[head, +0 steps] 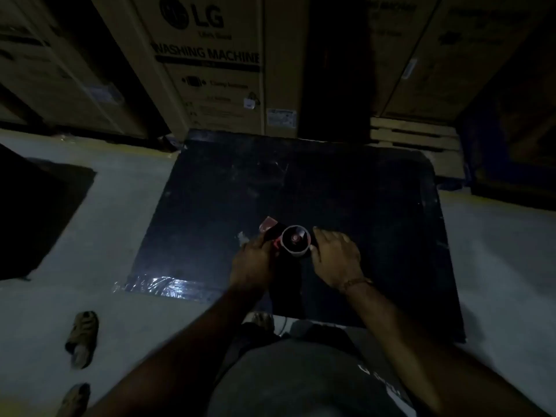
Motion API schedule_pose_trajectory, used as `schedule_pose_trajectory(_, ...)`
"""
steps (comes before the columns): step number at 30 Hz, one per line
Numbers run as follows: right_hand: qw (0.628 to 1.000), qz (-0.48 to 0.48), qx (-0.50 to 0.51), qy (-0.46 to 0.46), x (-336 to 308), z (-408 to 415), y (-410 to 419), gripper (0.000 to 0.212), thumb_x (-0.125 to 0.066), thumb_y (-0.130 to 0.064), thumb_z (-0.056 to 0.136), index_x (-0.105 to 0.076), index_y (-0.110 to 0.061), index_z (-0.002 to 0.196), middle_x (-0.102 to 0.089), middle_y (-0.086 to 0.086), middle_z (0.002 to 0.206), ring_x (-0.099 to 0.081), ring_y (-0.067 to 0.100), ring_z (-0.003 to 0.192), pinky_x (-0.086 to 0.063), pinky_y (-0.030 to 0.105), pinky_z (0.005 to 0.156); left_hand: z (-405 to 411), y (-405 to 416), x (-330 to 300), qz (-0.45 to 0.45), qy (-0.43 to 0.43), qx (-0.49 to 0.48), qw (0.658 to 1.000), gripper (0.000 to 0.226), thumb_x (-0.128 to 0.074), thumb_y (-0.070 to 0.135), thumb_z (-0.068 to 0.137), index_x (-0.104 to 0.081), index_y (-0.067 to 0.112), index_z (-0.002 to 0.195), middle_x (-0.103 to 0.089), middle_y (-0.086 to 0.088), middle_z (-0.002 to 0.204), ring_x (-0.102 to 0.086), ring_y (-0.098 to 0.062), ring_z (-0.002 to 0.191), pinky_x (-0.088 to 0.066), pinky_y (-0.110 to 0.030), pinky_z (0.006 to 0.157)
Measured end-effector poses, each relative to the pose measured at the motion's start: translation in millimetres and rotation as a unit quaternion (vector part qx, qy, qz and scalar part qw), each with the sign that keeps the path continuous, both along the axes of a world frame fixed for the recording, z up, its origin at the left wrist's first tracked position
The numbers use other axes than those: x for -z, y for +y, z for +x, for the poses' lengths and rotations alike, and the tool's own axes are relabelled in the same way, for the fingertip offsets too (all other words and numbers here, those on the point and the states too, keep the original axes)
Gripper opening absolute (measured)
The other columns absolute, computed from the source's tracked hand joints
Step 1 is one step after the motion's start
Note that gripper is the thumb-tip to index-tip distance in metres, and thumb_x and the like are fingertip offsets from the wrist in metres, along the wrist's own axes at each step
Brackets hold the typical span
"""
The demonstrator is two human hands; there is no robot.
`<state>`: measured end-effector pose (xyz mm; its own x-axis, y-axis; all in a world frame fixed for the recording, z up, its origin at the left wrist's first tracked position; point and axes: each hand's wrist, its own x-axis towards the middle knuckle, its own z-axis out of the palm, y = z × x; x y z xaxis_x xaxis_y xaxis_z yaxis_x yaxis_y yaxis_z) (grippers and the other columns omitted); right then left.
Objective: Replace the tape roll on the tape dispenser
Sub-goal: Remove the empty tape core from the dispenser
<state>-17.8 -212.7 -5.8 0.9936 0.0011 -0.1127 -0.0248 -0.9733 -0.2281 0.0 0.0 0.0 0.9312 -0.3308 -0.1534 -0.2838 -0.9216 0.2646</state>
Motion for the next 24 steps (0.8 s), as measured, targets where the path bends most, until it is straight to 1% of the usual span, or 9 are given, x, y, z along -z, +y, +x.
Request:
schedule_pose_trajectory(2, 1.0, 0.02, 0.007, 0.019, 0, 7, 5, 0.057, -0.058, -0.033, 0.1, -0.053, -0.005, 0.15, -0.064, 0.014, 0.145, -0.061, 0.033, 0.131, -0.045, 0.044, 0.113, 2, 7, 1, -0.002, 0.028, -0.035, 0.999, 0.042, -0.051, 0.036, 0.1, -0.056, 0.021, 0.14, -0.059, -0.005, 0.139, -0.064, -0.036, 0.118, -0.054, -0.047, 0.093)
schedule_pose_trajectory(5, 0.997, 0.04, 0.021, 0.07, 4, 15, 12, 0.066, -0.059, -0.039, 0.101, -0.042, -0.007, 0.157, -0.051, 0.016, 0.156, -0.052, 0.035, 0.139, -0.042, 0.045, 0.116, 1, 18, 12, 0.054, 0.071, -0.052, 0.995, 0.053, -0.052, 0.037, 0.101, -0.045, 0.019, 0.15, -0.053, -0.01, 0.145, -0.064, -0.038, 0.117, -0.053, -0.047, 0.094)
schedule_pose_trajectory(7, 0.993, 0.056, 0.029, 0.097, 9, 22, 17, 0.076, -0.062, -0.042, 0.1, -0.033, -0.007, 0.161, -0.042, 0.015, 0.162, -0.046, 0.036, 0.143, -0.041, 0.047, 0.117, 3, 25, 19, 0.072, 0.089, -0.045, 0.992, 0.057, -0.051, 0.038, 0.102, -0.039, 0.018, 0.154, -0.05, -0.011, 0.148, -0.063, -0.037, 0.119, -0.052, -0.046, 0.095)
schedule_pose_trajectory(12, 0.982, 0.093, 0.023, 0.164, 24, 38, 22, 0.099, -0.07, -0.045, 0.095, -0.013, -0.008, 0.167, -0.021, 0.014, 0.173, -0.029, 0.036, 0.156, -0.033, 0.05, 0.125, 3, 39, 35, 0.089, 0.131, -0.011, 0.987, 0.073, -0.055, 0.054, 0.096, -0.033, 0.024, 0.158, -0.064, -0.009, 0.139, -0.069, -0.037, 0.114, -0.053, -0.046, 0.095)
schedule_pose_trajectory(14, 0.978, 0.089, 0.023, 0.188, 29, 41, 24, 0.105, -0.073, -0.046, 0.093, -0.01, -0.008, 0.167, -0.024, 0.015, 0.172, -0.031, 0.037, 0.155, -0.034, 0.05, 0.124, 0, 44, 40, 0.082, 0.142, 0.001, 0.986, 0.075, -0.058, 0.059, 0.092, -0.037, 0.024, 0.154, -0.069, -0.009, 0.131, -0.071, -0.037, 0.112, -0.055, -0.046, 0.093)
schedule_pose_trajectory(17, 0.979, 0.073, 0.027, 0.187, 34, 42, 28, 0.106, -0.075, -0.046, 0.091, -0.011, -0.007, 0.167, -0.038, 0.018, 0.164, -0.039, 0.039, 0.148, -0.04, 0.051, 0.119, 0, 50, 42, 0.053, 0.14, 0.006, 0.989, 0.062, -0.06, 0.059, 0.09, -0.049, 0.024, 0.14, -0.071, -0.007, 0.123, -0.072, -0.036, 0.108, -0.057, -0.045, 0.089)
schedule_pose_trajectory(20, 0.98, 0.081, 0.048, 0.176, 36, 38, 32, 0.102, -0.078, -0.04, 0.09, -0.018, -0.006, 0.165, -0.042, 0.018, 0.161, -0.041, 0.038, 0.147, -0.041, 0.05, 0.118, 5, 55, 43, 0.036, 0.134, -0.005, 0.99, 0.047, -0.058, 0.06, 0.092, -0.06, 0.022, 0.12, -0.071, -0.007, 0.114, -0.074, -0.034, 0.102, -0.057, -0.042, 0.083)
schedule_pose_trajectory(22, 0.978, 0.116, 0.066, 0.162, 38, 35, 36, 0.097, -0.083, -0.035, 0.086, -0.03, -0.005, 0.161, -0.046, 0.018, 0.156, -0.044, 0.038, 0.144, -0.042, 0.047, 0.116, 10, 62, 44, 0.028, 0.124, -0.008, 0.992, 0.043, -0.06, 0.058, 0.093, -0.065, 0.022, 0.116, -0.071, -0.007, 0.112, -0.074, -0.033, 0.1, -0.057, -0.04, 0.081)
schedule_pose_trajectory(24, 0.969, 0.163, 0.092, 0.159, 37, 32, 41, 0.09, -0.092, -0.03, 0.076, -0.043, -0.004, 0.147, -0.051, 0.018, 0.147, -0.051, 0.036, 0.136, -0.047, 0.044, 0.11, 19, 72, 43, 0.016, 0.117, -0.01, 0.993, 0.043, -0.06, 0.057, 0.091, -0.068, 0.021, 0.114, -0.072, -0.008, 0.11, -0.074, -0.035, 0.1, -0.057, -0.04, 0.08)
